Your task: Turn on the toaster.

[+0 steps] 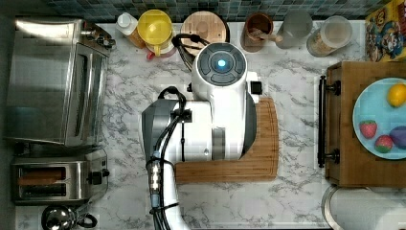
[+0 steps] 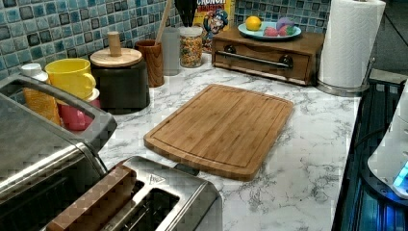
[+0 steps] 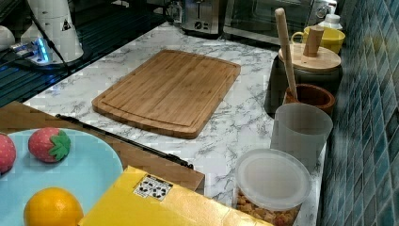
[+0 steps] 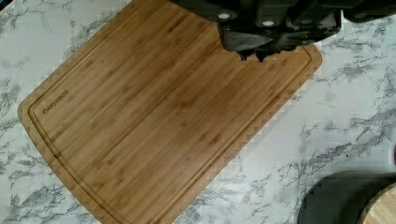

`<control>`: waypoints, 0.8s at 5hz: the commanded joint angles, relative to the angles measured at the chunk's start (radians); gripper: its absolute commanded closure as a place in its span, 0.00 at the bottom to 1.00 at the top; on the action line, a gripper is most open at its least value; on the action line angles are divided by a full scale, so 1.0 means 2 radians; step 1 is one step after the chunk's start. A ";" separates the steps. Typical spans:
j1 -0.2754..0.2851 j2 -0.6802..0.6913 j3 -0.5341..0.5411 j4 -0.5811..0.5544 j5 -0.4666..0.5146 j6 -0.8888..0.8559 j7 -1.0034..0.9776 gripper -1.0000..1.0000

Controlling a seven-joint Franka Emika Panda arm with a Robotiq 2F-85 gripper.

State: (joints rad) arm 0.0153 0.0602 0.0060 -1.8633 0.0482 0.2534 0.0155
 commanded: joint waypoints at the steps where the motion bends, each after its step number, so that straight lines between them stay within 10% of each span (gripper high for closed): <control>1: 0.001 0.000 0.002 0.000 0.000 0.002 0.000 1.00; 4: 0.046 -0.040 0.056 -0.062 0.035 0.046 -0.087 1.00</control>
State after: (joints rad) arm 0.0316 0.0362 0.0393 -1.9443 0.0959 0.3247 -0.0825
